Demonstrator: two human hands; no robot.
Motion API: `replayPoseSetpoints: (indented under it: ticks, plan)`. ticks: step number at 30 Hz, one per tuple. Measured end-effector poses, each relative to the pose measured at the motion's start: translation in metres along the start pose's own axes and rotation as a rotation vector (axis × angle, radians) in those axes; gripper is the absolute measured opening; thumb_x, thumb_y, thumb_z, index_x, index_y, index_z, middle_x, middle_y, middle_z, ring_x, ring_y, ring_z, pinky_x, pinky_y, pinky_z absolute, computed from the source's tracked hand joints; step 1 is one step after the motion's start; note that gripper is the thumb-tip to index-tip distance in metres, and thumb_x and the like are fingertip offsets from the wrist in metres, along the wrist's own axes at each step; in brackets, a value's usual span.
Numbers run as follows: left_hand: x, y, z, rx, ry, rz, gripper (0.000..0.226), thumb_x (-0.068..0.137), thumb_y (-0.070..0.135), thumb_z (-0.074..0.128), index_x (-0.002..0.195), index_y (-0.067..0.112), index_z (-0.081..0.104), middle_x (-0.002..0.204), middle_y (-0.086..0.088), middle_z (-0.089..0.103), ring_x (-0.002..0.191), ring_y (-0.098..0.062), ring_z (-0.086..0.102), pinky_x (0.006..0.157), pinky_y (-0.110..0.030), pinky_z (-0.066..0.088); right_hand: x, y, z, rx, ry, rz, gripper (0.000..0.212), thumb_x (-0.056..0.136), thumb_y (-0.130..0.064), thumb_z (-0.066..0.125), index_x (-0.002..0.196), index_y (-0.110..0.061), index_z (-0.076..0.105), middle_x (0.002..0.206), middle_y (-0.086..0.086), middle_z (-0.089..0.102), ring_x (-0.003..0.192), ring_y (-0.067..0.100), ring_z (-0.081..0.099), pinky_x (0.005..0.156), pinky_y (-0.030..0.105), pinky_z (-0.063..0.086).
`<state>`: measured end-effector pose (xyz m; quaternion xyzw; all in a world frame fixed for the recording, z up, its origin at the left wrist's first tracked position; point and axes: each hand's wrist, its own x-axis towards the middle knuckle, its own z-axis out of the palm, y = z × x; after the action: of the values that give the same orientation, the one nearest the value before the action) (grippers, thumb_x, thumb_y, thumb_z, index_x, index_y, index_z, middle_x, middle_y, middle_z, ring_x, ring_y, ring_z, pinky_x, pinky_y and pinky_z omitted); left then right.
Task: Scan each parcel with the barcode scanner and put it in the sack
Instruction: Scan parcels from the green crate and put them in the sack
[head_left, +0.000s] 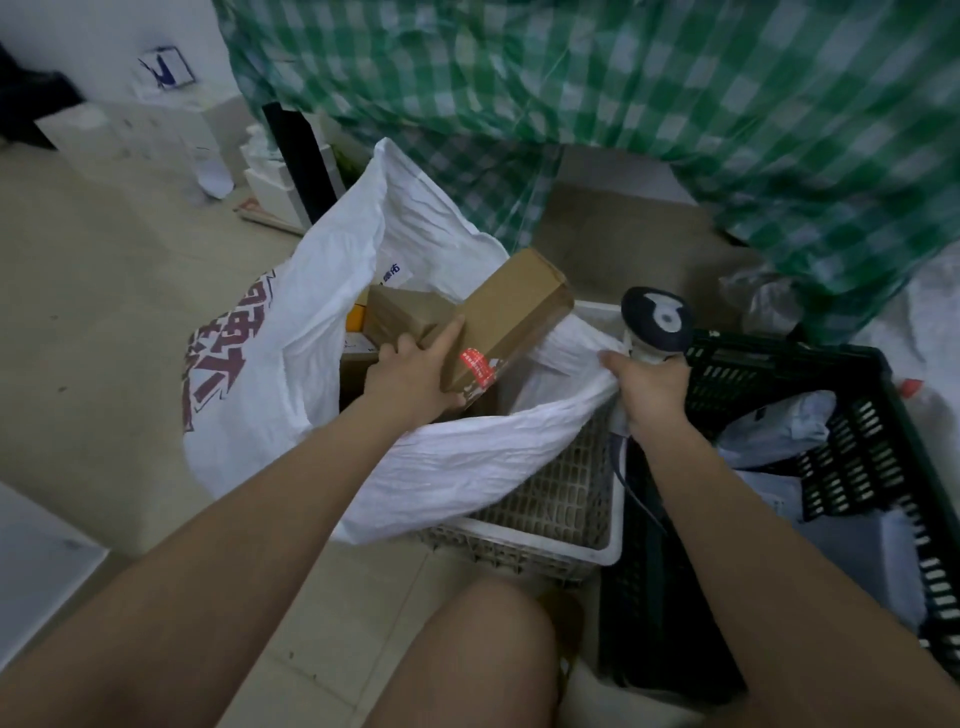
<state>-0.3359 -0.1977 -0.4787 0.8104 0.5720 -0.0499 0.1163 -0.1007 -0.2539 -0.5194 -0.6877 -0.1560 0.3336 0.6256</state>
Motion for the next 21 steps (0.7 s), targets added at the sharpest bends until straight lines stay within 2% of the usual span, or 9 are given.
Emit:
replayPoseSetpoints:
  ticks: [5,9,11,13,15,16,18,20,21]
  plan:
    - [-0.030,-0.016,-0.037,-0.082,0.061,-0.037,0.096,0.084,0.052,0.064,0.149,0.042,-0.006,0.135,-0.024,0.033,0.120,-0.044,0.041,0.098,-0.048,0.038,-0.049,-0.068,0.012,-0.033,-0.023,-0.215,0.047,0.075,-0.004,0.078,0.117,-0.005,0.057,0.103,0.000,0.059,0.101,0.016,0.058,0.085,0.024,0.044]
    - [-0.046,-0.045,-0.061,-0.086,0.036,-0.115,0.092,0.083,0.054,0.063,0.149,0.038,0.002,0.132,-0.027,0.036,0.116,-0.043,0.046,0.096,-0.045,0.040,-0.087,-0.116,0.041,0.043,-0.026,-0.300,0.052,0.076,-0.003,0.076,0.124,-0.006,0.056,0.105,-0.004,0.059,0.100,0.011,0.056,0.084,0.020,0.042]
    - [-0.050,-0.057,-0.070,0.024,0.020,-0.097,0.068,0.089,0.043,0.058,0.145,0.030,0.021,0.127,-0.022,0.048,0.108,-0.037,0.053,0.091,-0.040,0.045,-0.101,-0.126,0.058,0.045,-0.060,-0.340,0.052,0.075,-0.002,0.076,0.123,-0.006,0.057,0.106,-0.002,0.062,0.102,0.013,0.059,0.084,0.022,0.045]
    - [-0.055,-0.066,-0.085,0.062,0.084,-0.034,0.033,0.091,0.032,0.053,0.122,0.021,0.050,0.105,-0.008,0.062,0.088,-0.025,0.060,0.077,-0.034,0.049,-0.113,-0.130,0.071,0.026,-0.095,-0.358,0.052,0.075,-0.002,0.076,0.123,-0.008,0.056,0.107,-0.001,0.062,0.099,0.012,0.058,0.083,0.022,0.044]
    - [-0.055,-0.077,-0.102,0.086,0.384,0.060,0.017,0.090,0.026,0.056,0.101,0.016,0.064,0.092,-0.006,0.063,0.082,-0.026,0.059,0.071,-0.035,0.048,-0.118,-0.131,0.079,0.003,-0.112,-0.373,0.051,0.074,-0.003,0.076,0.121,-0.010,0.057,0.107,0.000,0.063,0.099,0.013,0.059,0.082,0.024,0.045]
    - [-0.052,-0.083,-0.111,0.174,0.615,0.100,0.017,0.084,0.023,0.066,0.098,0.013,0.068,0.094,-0.011,0.063,0.086,-0.031,0.059,0.072,-0.038,0.048,-0.119,-0.132,0.083,-0.001,-0.114,-0.381,0.051,0.073,-0.003,0.077,0.121,-0.010,0.058,0.108,0.000,0.064,0.101,0.014,0.060,0.083,0.025,0.046]
    - [-0.046,-0.092,-0.125,0.289,0.829,0.008,0.047,0.071,0.030,0.080,0.111,0.009,0.065,0.112,-0.020,0.060,0.104,-0.039,0.056,0.082,-0.045,0.046,-0.121,-0.135,0.088,-0.012,-0.126,-0.388,0.055,0.072,-0.002,0.078,0.123,-0.009,0.058,0.113,0.004,0.066,0.105,0.017,0.061,0.088,0.028,0.050]
    - [-0.039,-0.101,-0.136,0.165,0.602,-0.214,0.082,0.080,0.047,0.071,0.143,0.007,0.036,0.140,-0.024,0.041,0.125,-0.042,0.043,0.094,-0.048,0.040,-0.121,-0.138,0.093,-0.040,-0.134,-0.370,0.059,0.071,-0.003,0.080,0.125,-0.008,0.057,0.118,0.007,0.065,0.109,0.020,0.061,0.094,0.034,0.050]
    - [-0.033,-0.106,-0.139,0.051,0.472,-0.303,0.087,0.085,0.050,0.064,0.147,0.004,0.025,0.144,-0.024,0.037,0.127,-0.042,0.043,0.094,-0.047,0.041,-0.121,-0.139,0.095,-0.059,-0.138,-0.358,0.061,0.070,-0.004,0.081,0.126,-0.008,0.056,0.119,0.007,0.065,0.110,0.021,0.060,0.095,0.036,0.050]
